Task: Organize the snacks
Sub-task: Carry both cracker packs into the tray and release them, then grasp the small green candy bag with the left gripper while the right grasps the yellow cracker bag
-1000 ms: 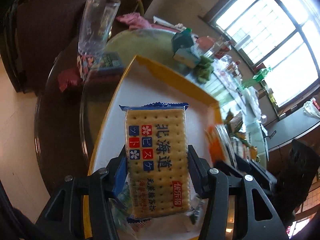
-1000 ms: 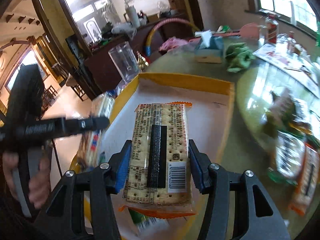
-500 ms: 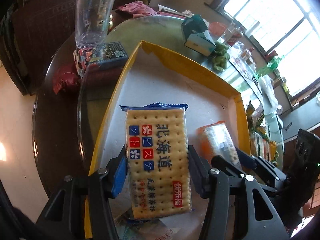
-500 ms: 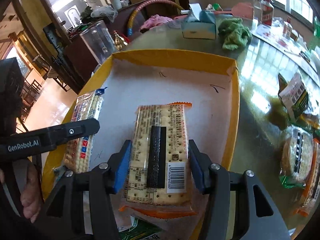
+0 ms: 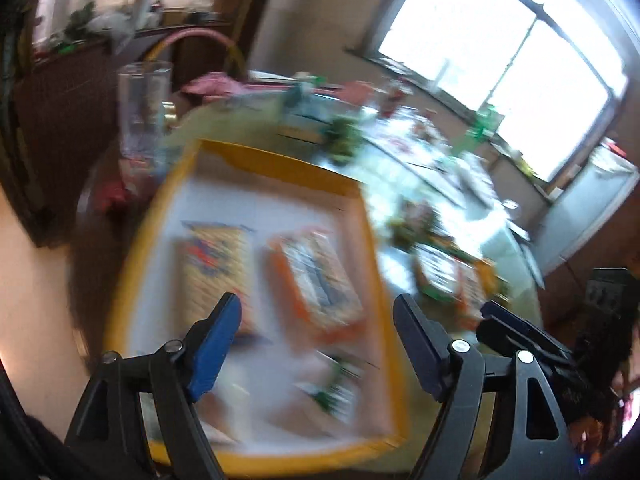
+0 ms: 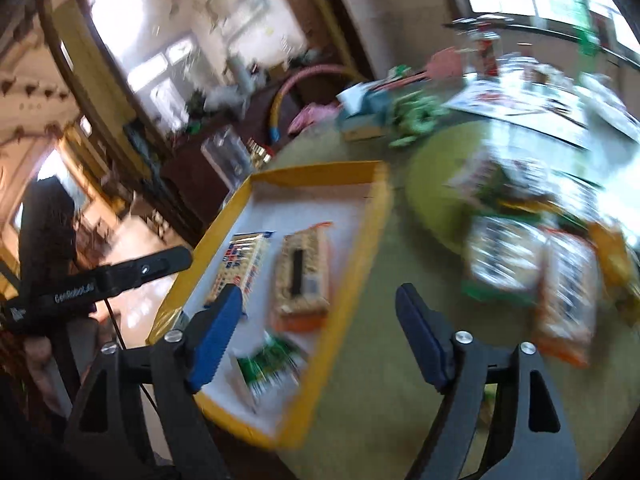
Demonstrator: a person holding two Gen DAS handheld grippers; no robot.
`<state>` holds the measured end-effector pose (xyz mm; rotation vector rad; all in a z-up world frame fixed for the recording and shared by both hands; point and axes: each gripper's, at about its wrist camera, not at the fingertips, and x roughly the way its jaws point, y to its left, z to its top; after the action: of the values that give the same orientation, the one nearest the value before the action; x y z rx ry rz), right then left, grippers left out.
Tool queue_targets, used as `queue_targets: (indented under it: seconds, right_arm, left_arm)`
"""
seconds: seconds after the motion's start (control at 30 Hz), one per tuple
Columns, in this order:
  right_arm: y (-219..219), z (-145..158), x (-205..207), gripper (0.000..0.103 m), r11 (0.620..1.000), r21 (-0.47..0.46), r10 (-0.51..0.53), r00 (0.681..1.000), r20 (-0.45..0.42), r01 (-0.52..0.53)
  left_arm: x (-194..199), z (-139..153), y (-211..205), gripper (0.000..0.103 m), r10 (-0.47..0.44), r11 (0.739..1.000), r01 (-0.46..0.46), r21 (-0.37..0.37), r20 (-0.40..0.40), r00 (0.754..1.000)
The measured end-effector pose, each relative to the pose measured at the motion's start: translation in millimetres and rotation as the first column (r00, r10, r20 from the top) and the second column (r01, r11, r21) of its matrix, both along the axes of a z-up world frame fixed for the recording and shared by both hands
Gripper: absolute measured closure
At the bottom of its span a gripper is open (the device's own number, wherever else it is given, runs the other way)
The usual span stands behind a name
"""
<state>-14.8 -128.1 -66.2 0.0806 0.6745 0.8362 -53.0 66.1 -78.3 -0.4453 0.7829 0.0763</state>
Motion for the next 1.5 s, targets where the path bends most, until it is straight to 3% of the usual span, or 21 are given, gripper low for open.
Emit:
queue_targets:
  seconds: [0.17,0.4,0.6,0.7,0.8,0.97,1.17,1.23,1.5]
  right_arm:
    - [-89,-20,-8,0.021,0.993,0.015,-0.117,0.992,-0.057,0.118]
    - [-163,-50,-13,0.021,0.972,0.046,-0.225,0.967,-0.118,0.231]
    - [-202,-64,-2,0.022,0.958,0.093,-0.251,0.952,-0.176,0.270]
    - [-215,-67,4,0.025,0.957,0.112,-0.247,0.952,-0.179,0.269]
    - [-220,-64,17,0.030,0.956,0.112,-0.247,0.952,-0.181,0.269]
    - [-226,-54,53,0.039,0.953,0.080,-0.276,0.945,-0.179,0.293]
    - [-222,-31,103,0.040,0.954,0.030,-0.290,0.944,-0.158,0.298]
    - [-209,-24,123,0.040,0.955,-0.030,-0.295,0.946,-0.137,0.294]
    - [-162,-40,184,0.040,0.954,-0.193,-0.257,0.957,-0.132,0.230]
  left_arm:
    - [-1,1,-61,0.024,-0.133,0.991,0.133,-0.022,0.021,0.991]
    - [33,-19,-137,0.024,-0.250,0.967,0.253,0.029,-0.080,0.965]
    - [61,-57,-182,0.026,-0.263,0.956,0.282,0.080,-0.192,0.945]
    - [64,-67,-193,0.026,-0.257,0.954,0.282,0.101,-0.208,0.944]
    - [70,-73,-202,0.034,-0.239,0.952,0.273,0.136,-0.224,0.945]
    - [84,-85,-201,0.059,-0.206,0.961,0.244,0.133,-0.247,0.947]
    - [80,-86,-195,0.063,-0.191,0.968,0.222,0.120,-0.230,0.954]
    - [80,-86,-195,0.063,-0.200,0.967,0.231,0.111,-0.239,0.950]
    - [88,-89,-194,0.061,-0.206,0.963,0.239,0.128,-0.227,0.952]
